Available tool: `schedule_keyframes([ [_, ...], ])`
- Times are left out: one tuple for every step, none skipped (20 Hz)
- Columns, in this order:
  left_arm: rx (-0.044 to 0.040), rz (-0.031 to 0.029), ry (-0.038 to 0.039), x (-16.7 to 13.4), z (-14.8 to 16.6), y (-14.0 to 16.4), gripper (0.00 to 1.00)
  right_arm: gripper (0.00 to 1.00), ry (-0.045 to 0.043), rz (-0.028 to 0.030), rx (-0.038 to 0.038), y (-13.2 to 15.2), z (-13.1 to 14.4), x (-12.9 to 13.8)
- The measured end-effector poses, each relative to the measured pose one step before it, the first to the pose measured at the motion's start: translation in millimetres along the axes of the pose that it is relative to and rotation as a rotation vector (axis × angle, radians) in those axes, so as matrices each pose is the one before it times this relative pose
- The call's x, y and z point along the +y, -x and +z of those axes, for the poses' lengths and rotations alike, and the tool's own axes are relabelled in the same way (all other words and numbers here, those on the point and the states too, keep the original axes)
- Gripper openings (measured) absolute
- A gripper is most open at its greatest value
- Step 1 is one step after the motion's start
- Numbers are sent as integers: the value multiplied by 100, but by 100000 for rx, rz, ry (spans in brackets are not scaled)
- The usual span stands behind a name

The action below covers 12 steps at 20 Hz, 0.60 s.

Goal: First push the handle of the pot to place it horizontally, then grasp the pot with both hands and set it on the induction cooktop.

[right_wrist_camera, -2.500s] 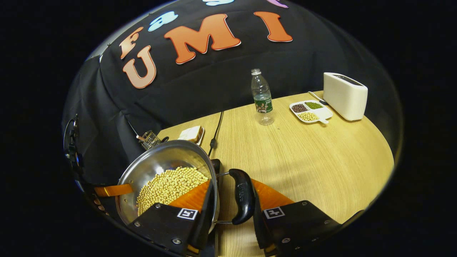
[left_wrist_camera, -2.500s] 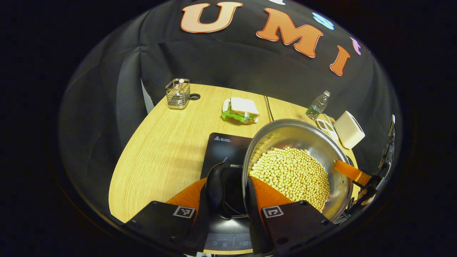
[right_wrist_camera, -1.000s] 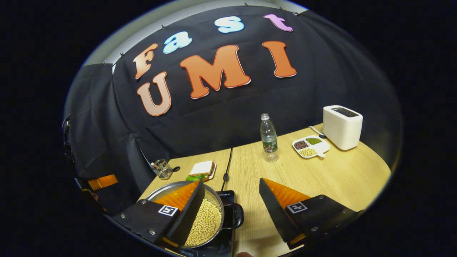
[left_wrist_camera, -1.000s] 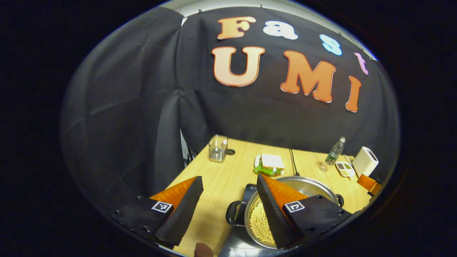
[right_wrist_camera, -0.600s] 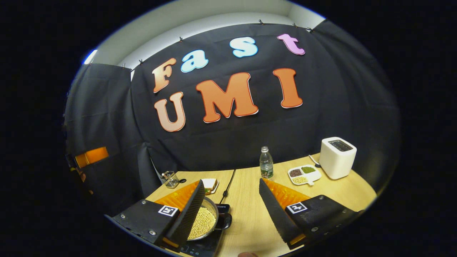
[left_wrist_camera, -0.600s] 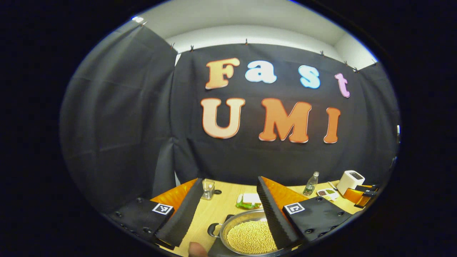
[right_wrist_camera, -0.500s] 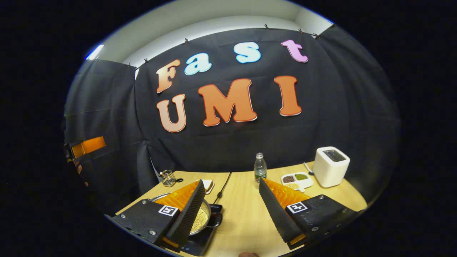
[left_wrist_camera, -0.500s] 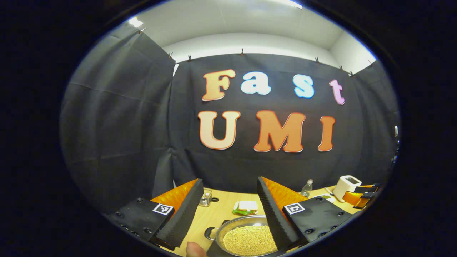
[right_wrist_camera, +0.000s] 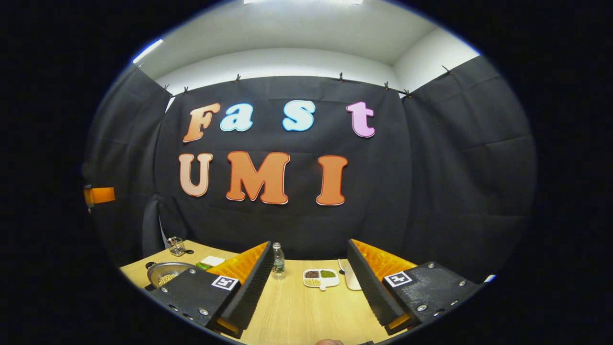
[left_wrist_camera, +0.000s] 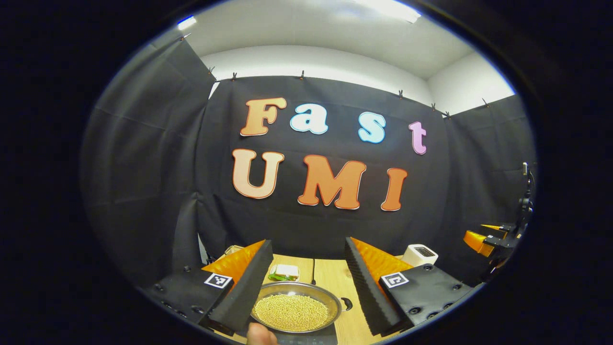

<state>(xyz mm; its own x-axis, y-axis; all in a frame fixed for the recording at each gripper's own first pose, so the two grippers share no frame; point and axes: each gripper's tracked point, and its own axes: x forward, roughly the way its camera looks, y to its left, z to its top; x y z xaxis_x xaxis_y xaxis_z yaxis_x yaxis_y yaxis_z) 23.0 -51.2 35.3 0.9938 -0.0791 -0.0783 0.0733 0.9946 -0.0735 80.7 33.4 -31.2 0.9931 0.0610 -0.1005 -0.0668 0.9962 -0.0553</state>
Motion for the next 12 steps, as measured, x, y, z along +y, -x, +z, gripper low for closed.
schedule_keyframes([
  [-685, 532, 155, -92, 156, -49, 98, 95, -1676, -342, 211, 375, -26, -572],
  [-671, 482, 225, -114, 190, -34, 98, 95, -1868, 254, 415, 412, -166, -343],
  [-442, 202, 129, -318, 148, -158, 98, 95, -1356, 362, 609, 267, -178, -319],
  [-423, -307, 649, -327, 24, -219, 98, 95, -614, -682, 589, 203, -302, -497],
  [-89, 131, 940, -113, -26, -111, 98, 95, -5, -1252, 277, -88, -315, -778],
  [243, 222, 684, -146, -96, -139, 97, 95, 136, -674, 198, -6, -152, -384],
  [494, 201, 436, 9, -151, -245, 98, 95, -107, -206, 489, 77, -232, -221],
  [589, 142, 307, -56, -181, -164, 98, 95, -311, 120, 543, 165, -169, -82],
  [600, 156, 298, -106, -194, -132, 98, 95, -451, 321, 309, 57, -191, -53],
  [697, 32, 149, -81, -118, -207, 98, 95, -300, 63, 162, -101, -39, -104],
  [605, -27, 31, -117, -255, -194, 98, 95, -92, -66, 6, -21, -129, -150],
  [442, 171, 120, -70, -103, -139, 98, 95, -72, -145, -57, -108, -116, -155],
])
